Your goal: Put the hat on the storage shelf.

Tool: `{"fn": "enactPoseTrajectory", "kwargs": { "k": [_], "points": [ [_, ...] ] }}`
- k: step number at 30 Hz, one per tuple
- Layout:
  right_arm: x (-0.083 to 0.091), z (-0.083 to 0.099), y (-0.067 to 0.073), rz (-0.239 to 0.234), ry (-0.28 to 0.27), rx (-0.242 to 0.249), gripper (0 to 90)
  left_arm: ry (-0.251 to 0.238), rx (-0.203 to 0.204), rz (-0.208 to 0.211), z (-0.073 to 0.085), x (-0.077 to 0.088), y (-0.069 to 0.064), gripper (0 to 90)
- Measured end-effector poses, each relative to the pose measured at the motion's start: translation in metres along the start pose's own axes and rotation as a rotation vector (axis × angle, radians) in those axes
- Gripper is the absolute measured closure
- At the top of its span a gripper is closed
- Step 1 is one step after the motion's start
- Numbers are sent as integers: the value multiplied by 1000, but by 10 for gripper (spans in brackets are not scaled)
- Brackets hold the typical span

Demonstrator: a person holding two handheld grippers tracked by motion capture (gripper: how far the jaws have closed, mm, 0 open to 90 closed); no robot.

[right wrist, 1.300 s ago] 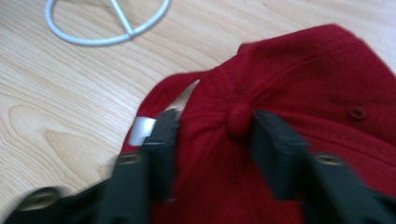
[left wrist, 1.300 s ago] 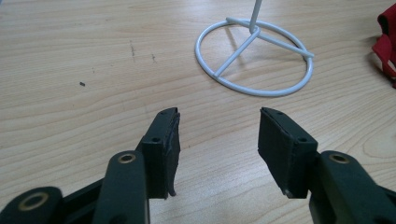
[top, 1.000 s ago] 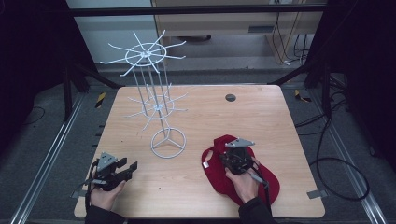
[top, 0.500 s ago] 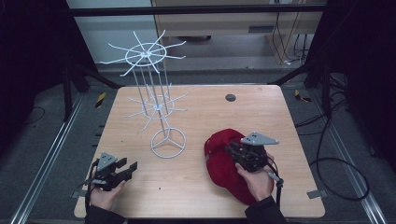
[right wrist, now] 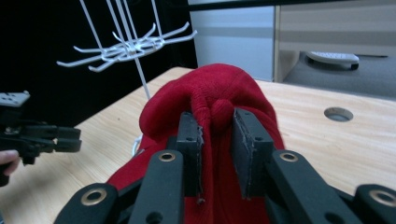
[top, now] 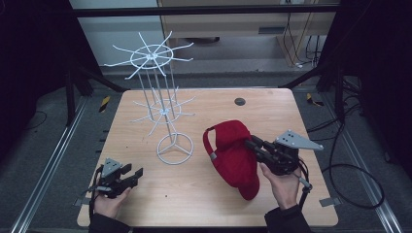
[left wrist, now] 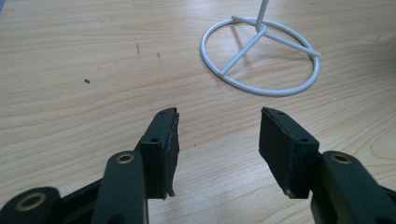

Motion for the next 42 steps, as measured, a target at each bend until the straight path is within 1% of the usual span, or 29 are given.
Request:
{"fn": "enactPoseTrajectory", "kwargs": {
  "k": [2, 4, 6, 10, 13, 15, 17, 18, 19, 21, 22, 23, 24, 25, 26, 28, 31, 32, 34, 35, 36, 37, 38, 40, 41, 42],
  "points": [
    [3, -4, 1, -6, -10, -1, 740, 2, -3, -5, 0, 0, 0, 468],
    [3, -6, 1, -9, -18, 1, 741, 6, -1, -1, 0, -1, -1, 465],
    [7, -15, 3, -13, -42, 9, 741, 6, -1, -1, 0, -2, -1, 463],
    [13, -26, 5, -6, -75, 16, 741, 5, 3, -1, 0, -2, 0, 461],
    [20, -35, 6, -12, -108, 11, 741, 6, 1, -3, 0, -2, 0, 461],
    [22, -38, 7, -15, -117, 12, 741, 8, 2, 0, 0, -2, -1, 460],
    [27, -47, 9, -17, -153, 21, 741, 10, -2, 0, 0, -2, -1, 460],
    [27, -47, 9, -17, -153, 21, 741, 10, -2, 0, 0, -2, -1, 460],
    [30, -53, 11, -20, -178, 15, 741, 11, -3, -2, 0, -3, -1, 460],
    [30, -55, 12, -20, -185, 16, 742, 14, -2, 0, 1, -3, -1, 460],
    [31, -62, 13, -20, -204, 14, 742, 12, -4, -1, 0, -3, -1, 460],
    [31, -62, 13, -20, -204, 14, 742, 12, -4, -1, 0, -3, -1, 460],
    [31, -64, 13, -19, -212, 14, 742, 12, -4, -1, 0, -3, -1, 460],
    [31, -71, 14, -23, -231, 12, 742, 12, -4, 0, 0, -3, -1, 460],
    [31, -71, 14, -23, -231, 12, 742, 12, -4, 0, 0, -3, -1, 460],
    [29, -84, 16, -20, -257, 7, 742, 14, -5, 0, 0, -3, -1, 460],
    [27, -96, 17, -17, -278, 9, 743, 13, -6, 1, 0, -3, -1, 460],
    [27, -96, 17, -17, -278, 9, 743, 13, -6, 1, 0, -3, -1, 460],
    [26, -106, 19, -12, -293, 14, 742, 13, -4, 2, 0, -3, -1, 460],
    [26, -113, 20, -12, -308, 19, 743, 15, -4, 1, 0, -3, -1, 460],
    [26, -113, 20, -12, -308, 19, 743, 15, -4, 1, 0, -3, -1, 460],
    [27, -117, 20, -10, -319, 20, 743, 15, -6, 1, 0, -3, -1, 460],
    [28, -126, 21, -15, -337, 20, 743, 14, -5, 1, 1, -3, -1, 460],
    [28, -129, 21, -15, -343, 21, 743, 16, -3, 2, 1, -3, -1, 460],
    [29, -136, 23, -16, -356, 24, 743, 17, -6, -1, 1, -4, -1, 460],
    [29, -140, 23, -14, -361, 27, 743, 13, -2, 0, 1, -4, -1, 460]
  ]
}}
Point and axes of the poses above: each handheld gripper's, and its own axes: x roughly backward along the jaws, z roughly out of its underside, y roughly to its left, the point moved 1 cm from there along -x, roughly forward along the jaws, and after that the axes turned 5 degrees about y, right-handed, at the moved point
